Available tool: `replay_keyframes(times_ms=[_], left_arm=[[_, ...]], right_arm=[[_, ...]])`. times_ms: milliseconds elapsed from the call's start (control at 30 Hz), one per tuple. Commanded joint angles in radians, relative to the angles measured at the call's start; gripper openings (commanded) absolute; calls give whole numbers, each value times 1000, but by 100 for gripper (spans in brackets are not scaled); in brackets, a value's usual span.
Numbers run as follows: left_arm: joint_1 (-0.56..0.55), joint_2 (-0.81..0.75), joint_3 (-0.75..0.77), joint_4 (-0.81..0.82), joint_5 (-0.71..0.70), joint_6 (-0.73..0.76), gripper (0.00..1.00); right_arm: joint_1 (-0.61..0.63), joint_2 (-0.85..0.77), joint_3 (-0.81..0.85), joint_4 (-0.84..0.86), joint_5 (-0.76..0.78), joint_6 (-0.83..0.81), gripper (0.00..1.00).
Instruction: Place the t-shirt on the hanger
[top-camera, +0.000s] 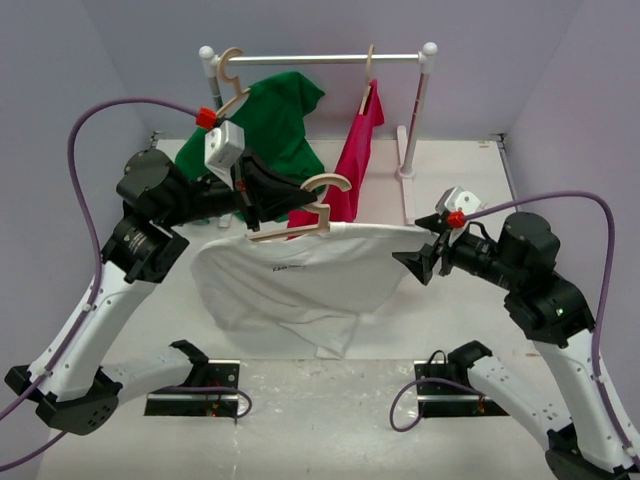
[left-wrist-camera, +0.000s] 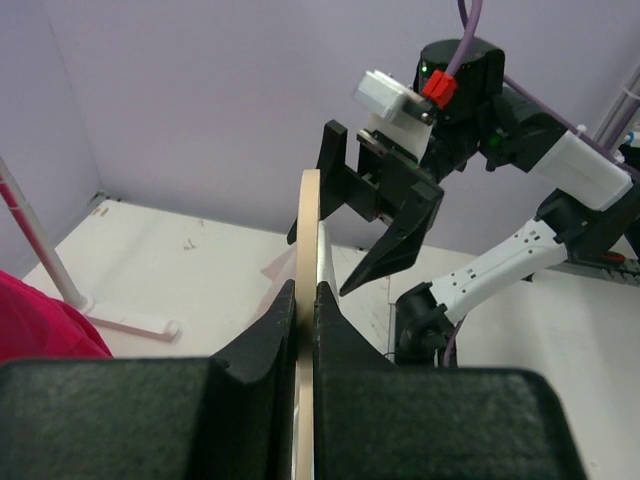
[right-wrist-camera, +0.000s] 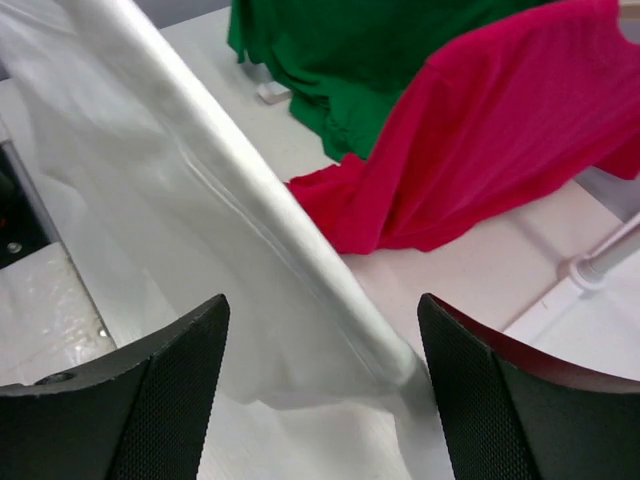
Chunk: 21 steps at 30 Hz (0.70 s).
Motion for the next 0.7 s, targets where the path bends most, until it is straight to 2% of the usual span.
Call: replay_keyframes(times_ms=[0, 33, 100, 167, 267, 333, 433, 467, 533, 600, 633, 667], left_arm=[[1, -57, 32, 21, -44, 7, 0], [1, -59, 36, 21, -39, 1, 0], [1, -62, 44, 23, -37, -2, 0], [1, -63, 53, 18, -30, -6, 0], [1, -63, 78, -8, -57, 7, 0], [1, -65, 93, -29, -95, 20, 0], [1, -60, 135, -67, -131, 39, 0], [1, -54, 150, -77, -134, 44, 0], [2, -46, 168, -80, -121, 43, 0], [1, -39, 181, -77, -117, 34, 0], [1, -37, 182, -74, -114, 33, 0], [2, -37, 184, -74, -119, 31, 0]], right_arm=[[-44, -32, -87, 75, 99, 20, 74], [-46, -32, -104, 84, 129, 22, 70], [-49, -29, -111, 105, 187, 31, 69], [-49, -32, -137, 133, 248, 36, 57], [-49, -43, -148, 143, 254, 41, 42], [-49, -59, -167, 148, 274, 48, 42], [-49, -83, -202, 146, 279, 58, 58], [-49, -89, -212, 149, 271, 59, 58], [-49, -93, -224, 157, 258, 59, 47], [-49, -84, -226, 161, 266, 59, 29], [-49, -78, -221, 161, 272, 62, 19], [-50, -72, -214, 162, 305, 72, 0]])
